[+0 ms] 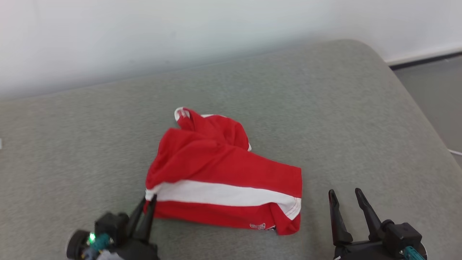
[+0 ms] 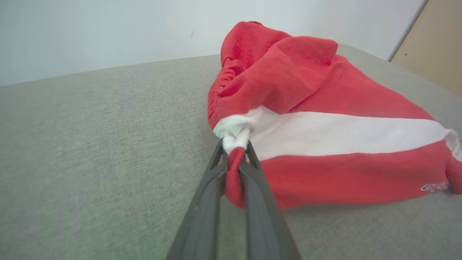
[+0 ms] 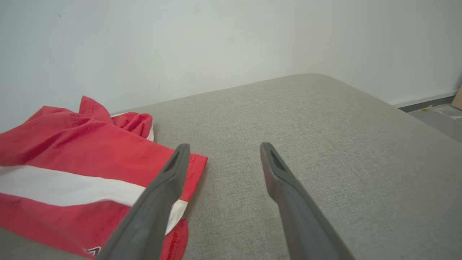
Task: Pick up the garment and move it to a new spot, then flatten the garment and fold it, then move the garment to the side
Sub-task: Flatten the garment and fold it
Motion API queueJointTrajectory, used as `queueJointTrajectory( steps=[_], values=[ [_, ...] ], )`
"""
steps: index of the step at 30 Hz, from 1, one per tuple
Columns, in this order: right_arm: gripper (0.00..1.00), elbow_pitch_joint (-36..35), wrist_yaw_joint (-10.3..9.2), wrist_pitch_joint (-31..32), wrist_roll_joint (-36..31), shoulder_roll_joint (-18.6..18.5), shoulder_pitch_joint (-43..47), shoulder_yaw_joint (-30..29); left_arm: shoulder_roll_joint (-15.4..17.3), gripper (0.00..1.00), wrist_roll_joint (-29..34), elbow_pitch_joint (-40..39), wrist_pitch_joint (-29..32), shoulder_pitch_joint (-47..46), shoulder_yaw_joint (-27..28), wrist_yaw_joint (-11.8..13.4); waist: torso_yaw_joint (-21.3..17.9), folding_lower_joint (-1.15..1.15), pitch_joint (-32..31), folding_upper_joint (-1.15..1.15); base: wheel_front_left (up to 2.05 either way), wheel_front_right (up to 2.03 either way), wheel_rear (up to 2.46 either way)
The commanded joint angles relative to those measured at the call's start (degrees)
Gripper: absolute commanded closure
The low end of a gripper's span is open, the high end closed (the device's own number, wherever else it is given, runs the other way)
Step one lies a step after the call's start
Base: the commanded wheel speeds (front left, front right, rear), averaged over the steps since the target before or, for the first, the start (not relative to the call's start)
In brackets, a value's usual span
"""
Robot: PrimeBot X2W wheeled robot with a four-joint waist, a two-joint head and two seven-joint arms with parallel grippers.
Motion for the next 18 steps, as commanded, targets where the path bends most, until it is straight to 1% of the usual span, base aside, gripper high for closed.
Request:
queueJointTrajectory(
  steps=[1, 3, 7, 11, 15, 16, 17, 18],
  values=[
    [0.00, 0.1, 0.20, 0.0, -0.5, 0.1, 0.9, -0.2, -1.0, 1.00, 1.3, -1.9, -0.2, 3.5, 1.0, 0.4, 6.1, 0.00, -3.2, 0.00, 0.00, 0.00, 0.00],
    [0.00, 0.2, 0.20, 0.0, -0.7, 0.1, 1.2, -0.2, -1.9, 1.00, 2.1, -3.8, -0.2, 6.8, 2.0, 1.0, 7.9, 0.00, -3.7, 0.00, 0.00, 0.00, 0.00],
    [0.00, 0.5, 0.20, 0.0, -0.9, 0.1, 1.2, -0.3, -4.1, 1.00, 3.2, -5.7, -0.2, 11.7, 3.1, 0.7, 11.1, 0.00, -4.2, 0.00, 0.00, 0.00, 0.00],
    [0.00, 1.4, 0.20, 0.0, -1.0, 0.1, 1.5, 0.0, -6.2, 1.00, 3.8, -4.5, -0.2, 13.8, 3.5, 0.3, 12.9, 0.00, -4.8, 0.00, 0.00, 0.00, 0.00],
    [0.00, 2.1, 0.20, 0.0, -1.0, 0.1, 2.2, 0.5, -7.5, 1.00, 4.3, -3.3, -0.2, 14.8, 4.2, 0.0, 13.5, 0.00, -5.5, 0.00, 0.00, 0.00, 0.00],
    [0.00, 2.3, 0.20, 0.0, -1.0, 0.1, 2.3, 0.6, -7.8, 0.71, 4.5, -3.0, -0.2, 14.9, 4.5, -0.1, 13.6, 0.00, -5.8, 0.00, 0.00, 0.00, 0.00],
    [0.00, 2.5, 0.20, 0.0, -0.9, 0.1, 2.4, 0.6, -8.2, 0.26, 4.5, -2.9, -0.2, 14.9, 4.9, 0.0, 13.7, 0.00, -6.1, 0.00, 0.00, 0.00, 0.00],
    [0.00, 2.7, 0.20, 0.0, -0.8, 0.1, 2.5, 0.7, -8.5, 0.00, 4.3, -3.0, -0.2, 15.0, 5.5, 0.1, 13.7, 0.00, -6.4, 0.00, 0.00, 0.00, 0.00]
  ],
)
